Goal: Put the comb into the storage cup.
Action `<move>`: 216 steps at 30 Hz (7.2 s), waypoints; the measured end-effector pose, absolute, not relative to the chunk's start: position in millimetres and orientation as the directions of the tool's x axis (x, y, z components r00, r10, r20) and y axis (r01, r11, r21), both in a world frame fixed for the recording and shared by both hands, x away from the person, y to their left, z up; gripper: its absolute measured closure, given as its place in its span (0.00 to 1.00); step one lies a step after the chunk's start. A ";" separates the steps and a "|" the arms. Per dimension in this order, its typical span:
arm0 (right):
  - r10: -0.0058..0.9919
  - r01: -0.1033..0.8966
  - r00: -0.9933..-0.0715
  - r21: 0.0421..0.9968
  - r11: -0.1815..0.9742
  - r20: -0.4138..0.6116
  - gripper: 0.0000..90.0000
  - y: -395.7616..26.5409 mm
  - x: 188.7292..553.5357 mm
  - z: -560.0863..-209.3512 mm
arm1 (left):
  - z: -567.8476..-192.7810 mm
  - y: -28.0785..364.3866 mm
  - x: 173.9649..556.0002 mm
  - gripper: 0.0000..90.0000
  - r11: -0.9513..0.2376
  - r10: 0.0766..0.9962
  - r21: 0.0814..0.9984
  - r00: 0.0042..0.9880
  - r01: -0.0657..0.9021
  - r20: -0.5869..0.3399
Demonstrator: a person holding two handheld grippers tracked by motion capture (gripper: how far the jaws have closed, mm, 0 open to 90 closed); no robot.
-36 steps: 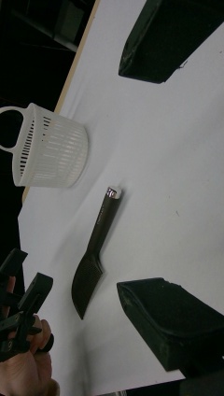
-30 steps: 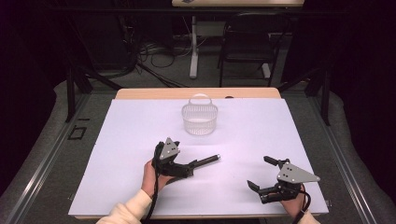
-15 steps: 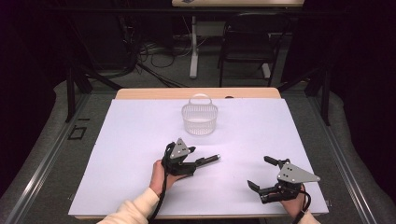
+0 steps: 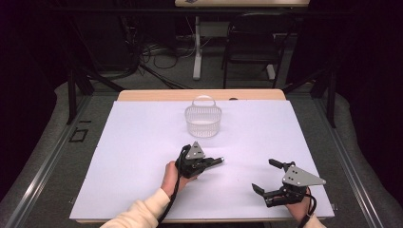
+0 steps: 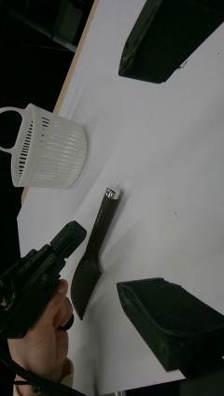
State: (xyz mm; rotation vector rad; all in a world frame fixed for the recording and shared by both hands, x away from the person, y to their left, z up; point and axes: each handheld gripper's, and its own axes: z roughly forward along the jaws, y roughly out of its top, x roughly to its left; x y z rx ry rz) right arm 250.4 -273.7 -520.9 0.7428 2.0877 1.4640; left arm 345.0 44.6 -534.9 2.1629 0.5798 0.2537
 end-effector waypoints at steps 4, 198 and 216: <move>0.672 0.154 -0.736 0.947 0.280 -0.079 0.00 -274.1 250.3 -520.7 | -535.5 38.8 349.0 1.00 -0.528 0.505 0.784 0.863 0.327 -0.020; 0.668 0.177 -0.740 0.937 0.302 -0.076 0.00 -272.5 254.6 -522.9 | -499.2 101.4 338.7 0.00 -0.750 0.530 0.501 0.845 0.432 0.066; 0.664 0.178 -0.744 0.936 0.305 -0.075 0.00 -272.5 254.8 -523.1 | -504.2 70.1 356.3 0.00 -0.800 0.498 0.426 0.864 0.424 0.077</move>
